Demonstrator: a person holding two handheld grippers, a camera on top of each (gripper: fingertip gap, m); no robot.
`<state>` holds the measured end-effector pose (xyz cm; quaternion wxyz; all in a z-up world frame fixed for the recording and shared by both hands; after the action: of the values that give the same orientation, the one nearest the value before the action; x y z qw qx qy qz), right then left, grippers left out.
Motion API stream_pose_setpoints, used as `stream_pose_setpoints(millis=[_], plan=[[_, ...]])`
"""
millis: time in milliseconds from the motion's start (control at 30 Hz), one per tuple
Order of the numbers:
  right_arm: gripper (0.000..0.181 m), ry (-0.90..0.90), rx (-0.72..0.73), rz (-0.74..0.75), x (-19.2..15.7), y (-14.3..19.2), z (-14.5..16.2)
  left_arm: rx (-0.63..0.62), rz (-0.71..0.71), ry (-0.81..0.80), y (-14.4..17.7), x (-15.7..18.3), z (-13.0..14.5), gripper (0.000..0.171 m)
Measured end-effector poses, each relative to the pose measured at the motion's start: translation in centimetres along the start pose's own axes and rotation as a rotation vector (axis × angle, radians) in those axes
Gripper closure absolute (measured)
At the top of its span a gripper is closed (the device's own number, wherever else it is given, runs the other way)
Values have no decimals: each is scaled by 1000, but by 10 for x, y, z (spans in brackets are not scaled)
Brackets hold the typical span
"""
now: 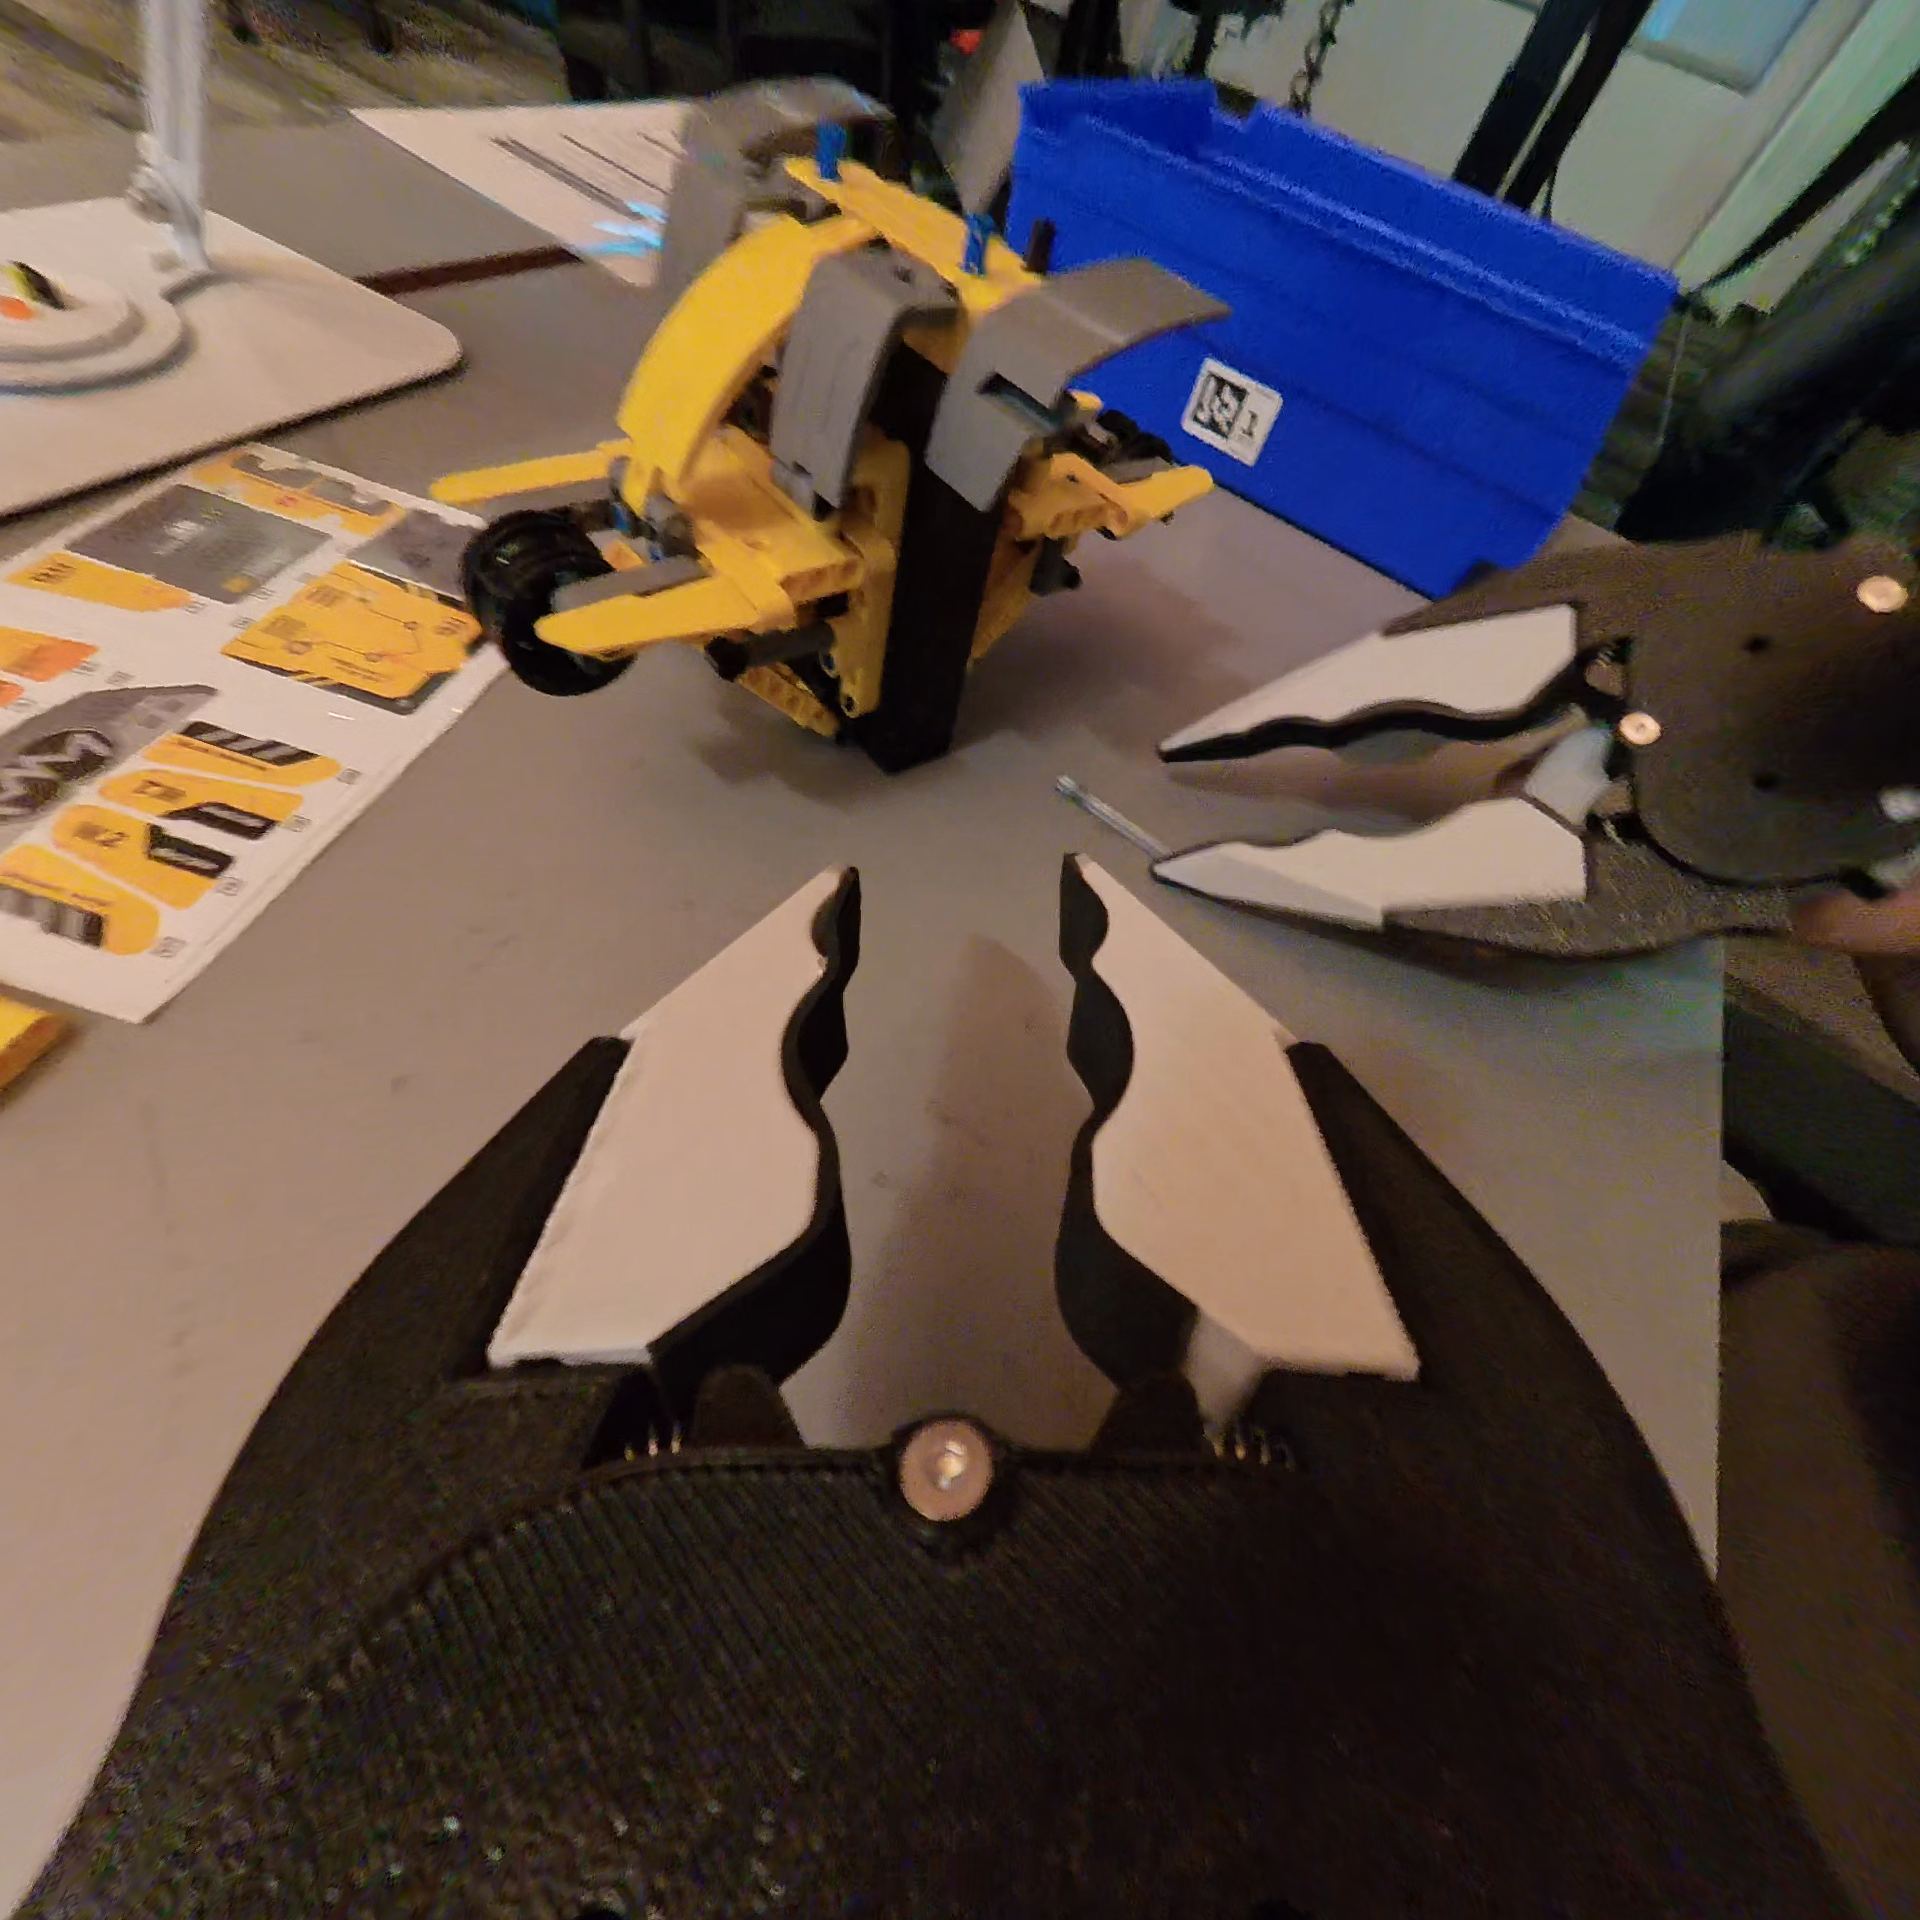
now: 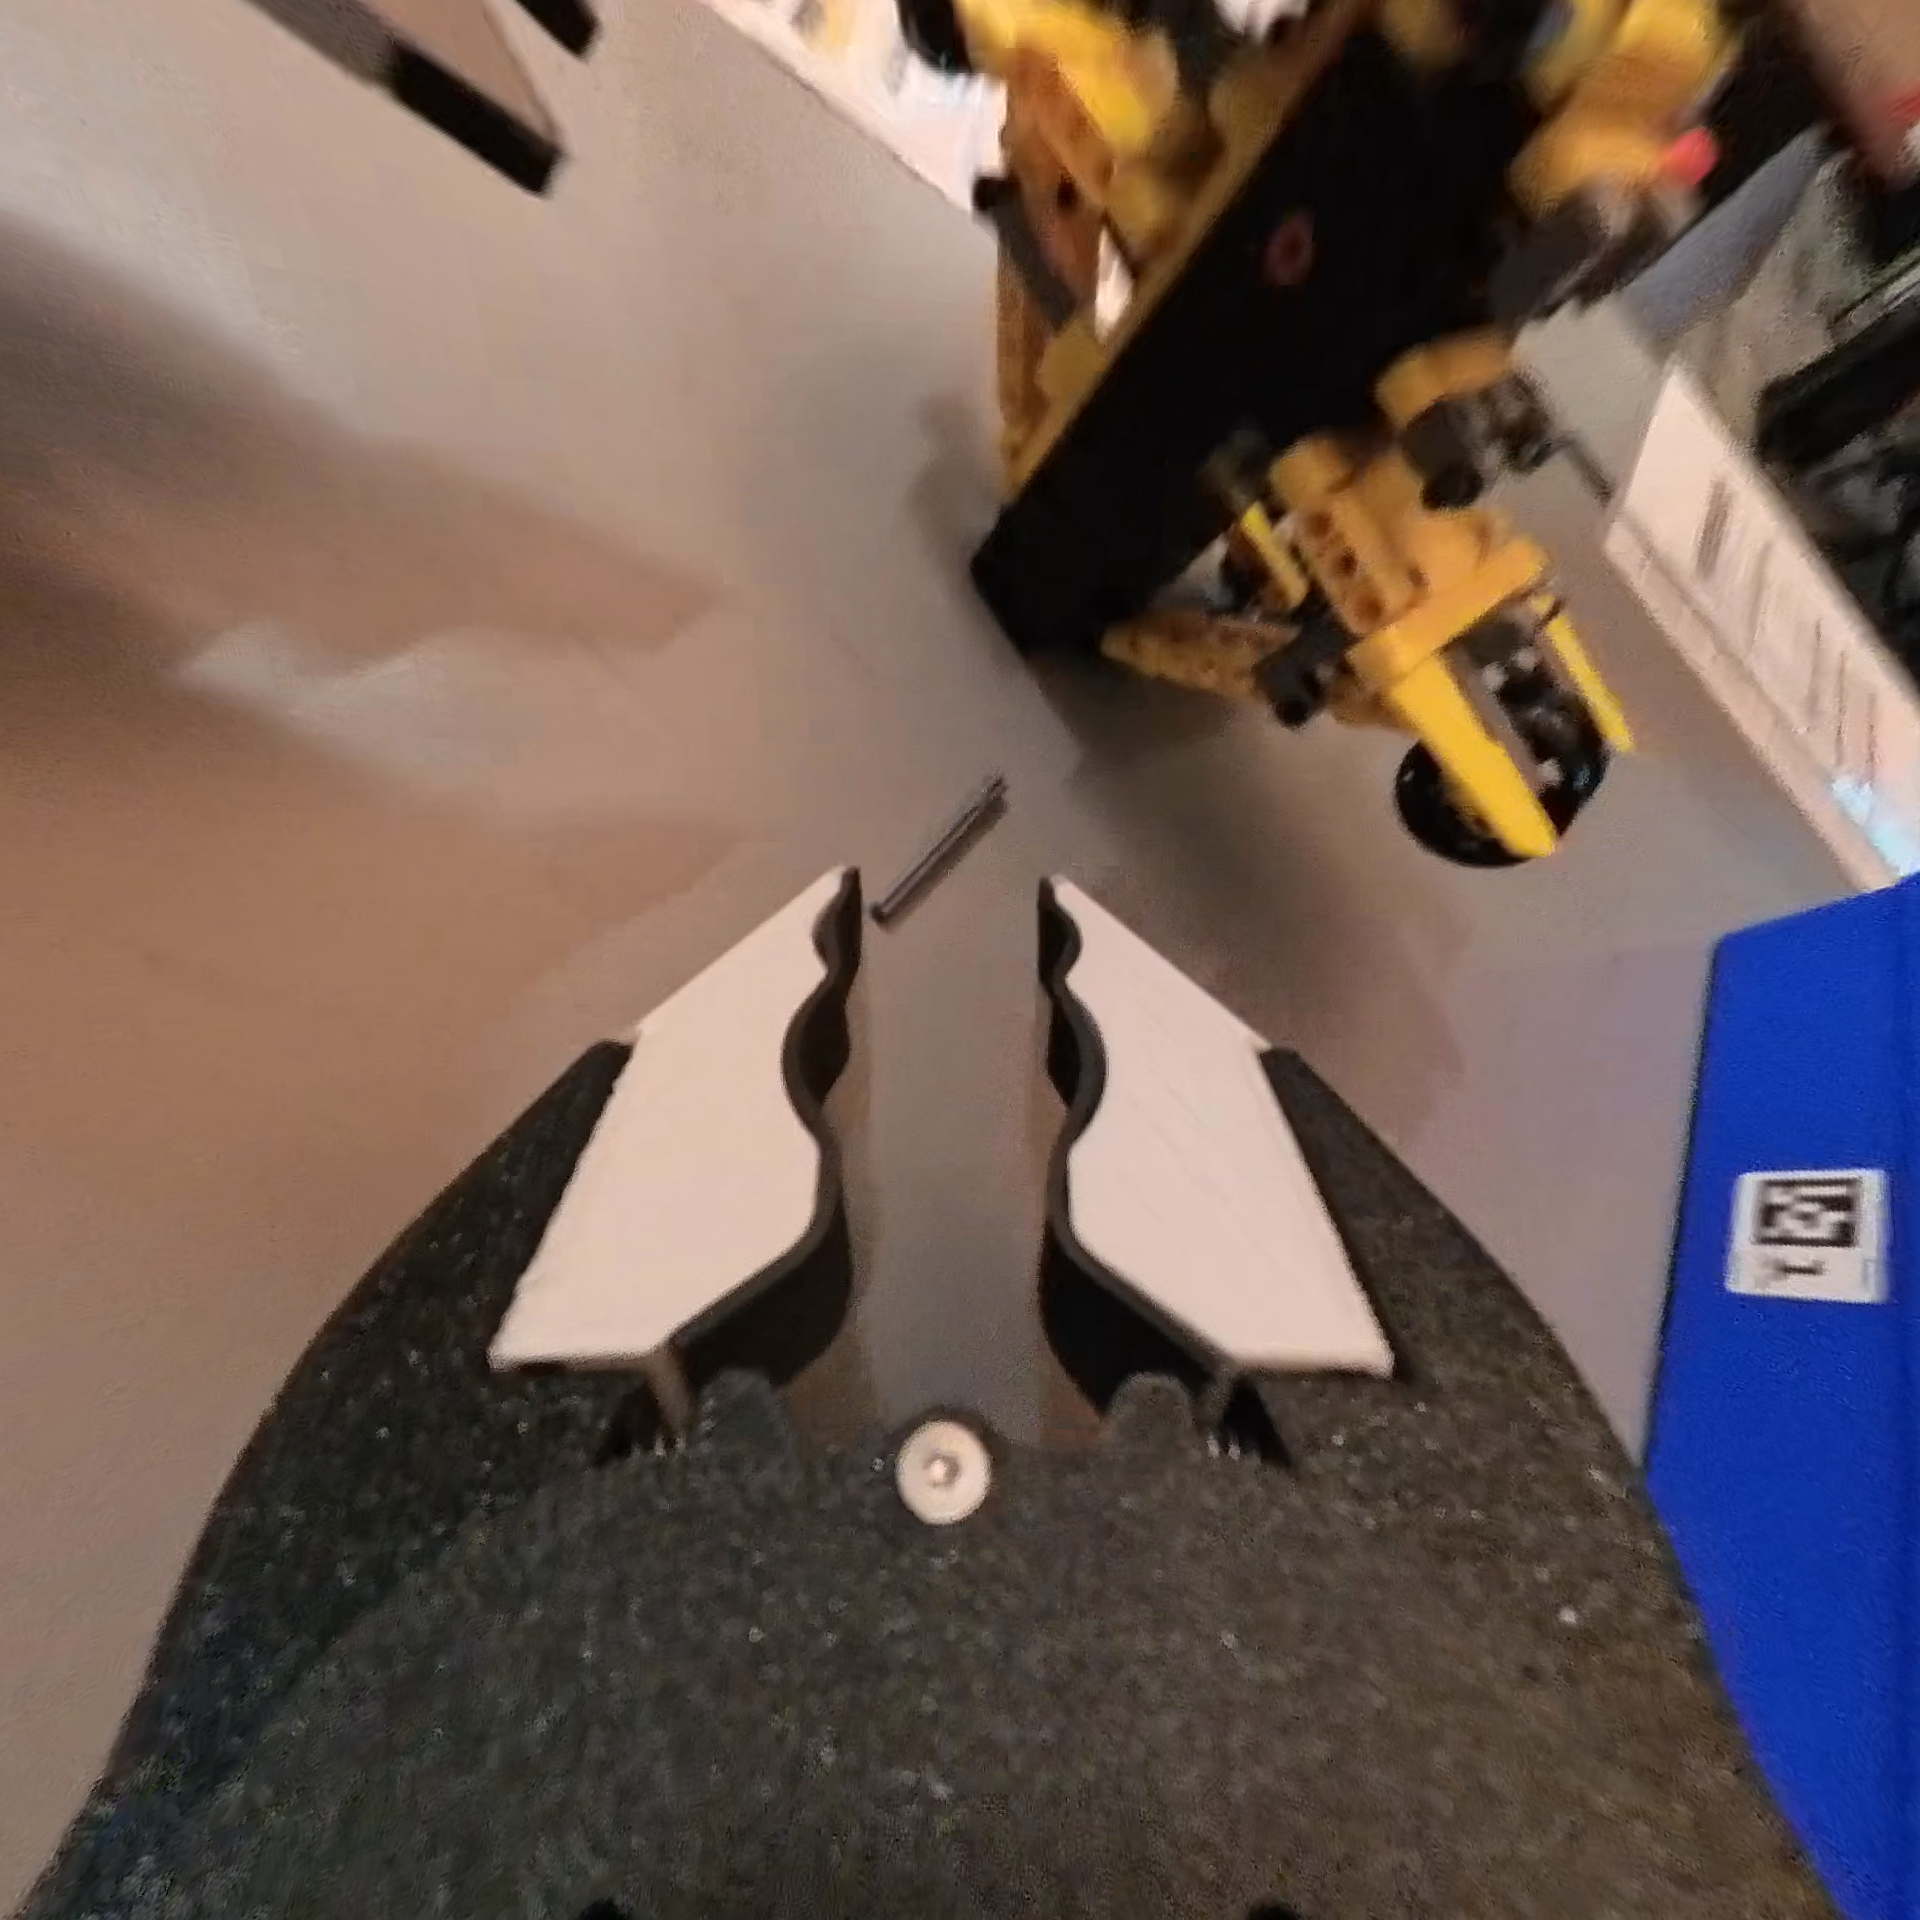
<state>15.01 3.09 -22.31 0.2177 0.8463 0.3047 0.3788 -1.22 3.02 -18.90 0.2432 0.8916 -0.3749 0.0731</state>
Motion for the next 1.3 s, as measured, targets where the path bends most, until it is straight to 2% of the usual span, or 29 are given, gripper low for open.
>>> stream_pose_setpoints(millis=[200,467,633,733,800,833,900,967,1000,1133,1233,1300], plan=[[181,-98,3,-179,-4,-7,-4,-88,-8,-87,-10,10,8,132],[181,-108,21,-197,-11,-7,-14,-143,5,-123,-15,16,14,131],[165,-93,10,-57,11,8,-2,-142,16,-108,-15,15,13,131],[156,-187,-18,-193,5,1,8,-140,24,-110,-15,16,13,131],[165,-271,-3,-279,2,-1,6,-143,25,-121,-15,17,14,131],[176,-307,0,-303,2,-2,3,-143,30,-126,-15,18,14,131],[178,-356,67,-390,-2,-2,-7,-119,52,-113,-13,20,12,131],[178,-419,233,-444,-3,7,-26,-60,124,-55,-9,24,6,134],[178,-449,337,-449,-1,14,-36,-25,190,-10,-6,26,3,144],[178,-511,672,-479,0,41,-64,166,440,193,12,29,-18,155],[178,-559,811,-486,-1,49,-75,222,517,275,18,25,-23,162],[178,-590,855,-502,-3,50,-80,236,559,293,20,27,-24,164]])
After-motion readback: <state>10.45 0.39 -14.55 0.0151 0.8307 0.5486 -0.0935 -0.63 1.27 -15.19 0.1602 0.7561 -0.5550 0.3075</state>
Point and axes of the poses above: each gripper's, where its closed fingertips meet, y back along the fingers, z out of its underside, x = y × z across the jaws, the point moved 6 cm from there along y, back along the fingers, and after that the axes turned 7 degrees about y, right-handed, at the moved point
